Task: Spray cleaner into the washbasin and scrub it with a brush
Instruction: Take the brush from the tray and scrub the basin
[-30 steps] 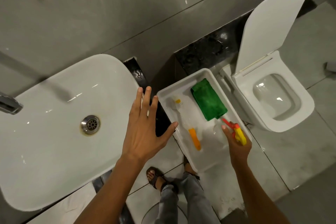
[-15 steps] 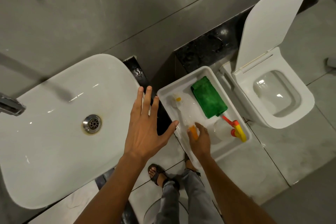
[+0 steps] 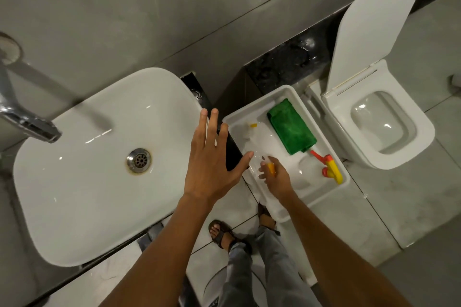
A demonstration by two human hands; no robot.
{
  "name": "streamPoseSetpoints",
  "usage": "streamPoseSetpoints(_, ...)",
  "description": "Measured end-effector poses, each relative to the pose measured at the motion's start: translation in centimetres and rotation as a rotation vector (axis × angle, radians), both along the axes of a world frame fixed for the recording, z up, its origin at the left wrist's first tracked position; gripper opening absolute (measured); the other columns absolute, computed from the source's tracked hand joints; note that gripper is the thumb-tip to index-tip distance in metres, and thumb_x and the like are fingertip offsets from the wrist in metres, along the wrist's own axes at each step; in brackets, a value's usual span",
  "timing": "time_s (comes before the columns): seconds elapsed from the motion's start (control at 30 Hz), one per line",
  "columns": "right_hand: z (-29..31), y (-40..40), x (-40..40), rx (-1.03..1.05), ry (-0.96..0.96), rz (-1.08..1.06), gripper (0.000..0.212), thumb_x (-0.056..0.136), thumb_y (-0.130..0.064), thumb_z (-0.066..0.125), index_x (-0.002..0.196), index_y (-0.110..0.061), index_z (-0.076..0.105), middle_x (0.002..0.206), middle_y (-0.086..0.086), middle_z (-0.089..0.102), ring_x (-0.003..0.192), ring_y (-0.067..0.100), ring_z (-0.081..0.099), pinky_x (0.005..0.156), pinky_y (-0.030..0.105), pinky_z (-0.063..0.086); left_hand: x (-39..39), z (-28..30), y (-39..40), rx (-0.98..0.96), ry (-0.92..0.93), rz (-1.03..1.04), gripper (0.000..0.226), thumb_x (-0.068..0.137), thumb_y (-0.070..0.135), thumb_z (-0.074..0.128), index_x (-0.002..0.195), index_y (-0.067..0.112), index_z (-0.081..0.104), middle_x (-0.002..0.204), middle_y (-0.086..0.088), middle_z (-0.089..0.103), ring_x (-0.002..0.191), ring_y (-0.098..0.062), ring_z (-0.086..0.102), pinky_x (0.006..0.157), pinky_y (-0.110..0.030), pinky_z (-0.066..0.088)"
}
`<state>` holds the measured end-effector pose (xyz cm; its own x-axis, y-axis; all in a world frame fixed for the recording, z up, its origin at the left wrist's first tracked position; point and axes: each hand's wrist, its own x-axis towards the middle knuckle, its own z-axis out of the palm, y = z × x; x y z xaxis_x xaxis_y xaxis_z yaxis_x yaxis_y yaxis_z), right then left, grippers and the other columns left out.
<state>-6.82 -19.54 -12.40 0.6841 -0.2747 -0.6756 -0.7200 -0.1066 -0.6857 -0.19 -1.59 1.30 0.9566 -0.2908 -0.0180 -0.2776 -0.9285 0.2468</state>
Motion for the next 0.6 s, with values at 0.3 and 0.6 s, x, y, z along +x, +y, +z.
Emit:
streamPoseSetpoints(0.3, 12.8, 2.3, -2.5, 0.225, -0.315, -0.130, 0.037, 0.110, -0.048, 0.046, 0.142, -0.032, 0.058, 0.082, -0.002, 0.053, 0.057, 0.006, 0.050, 0.056, 0.023, 0.056, -2.0, 3.0, 2.3, -0.274, -0.001, 0.048, 0.084, 0.107, 0.071, 0.037, 0.171, 0.018, 0.025, 0.184, -0.005, 0.007, 0.172, -0.025, 0.000, 0.139, -0.054, 0.009)
streamPoseSetpoints(0.6, 23.5, 11.4, -3.2, 0.163, -0.267, 0.394, 0.021, 0.106, -0.055, 0.048, 0.111, -0.042, 0.064, 0.077, -0.010, 0.062, 0.063, 0.005, 0.057, 0.055, 0.023, 0.050, -6.7, 5.4, 20.7, -0.327, -0.077, 0.663, 0.098, 0.101, 0.083, 0.019, 0.160, 0.009, 0.045, 0.177, -0.011, 0.032, 0.167, -0.032, 0.023, 0.135, -0.057, 0.020)
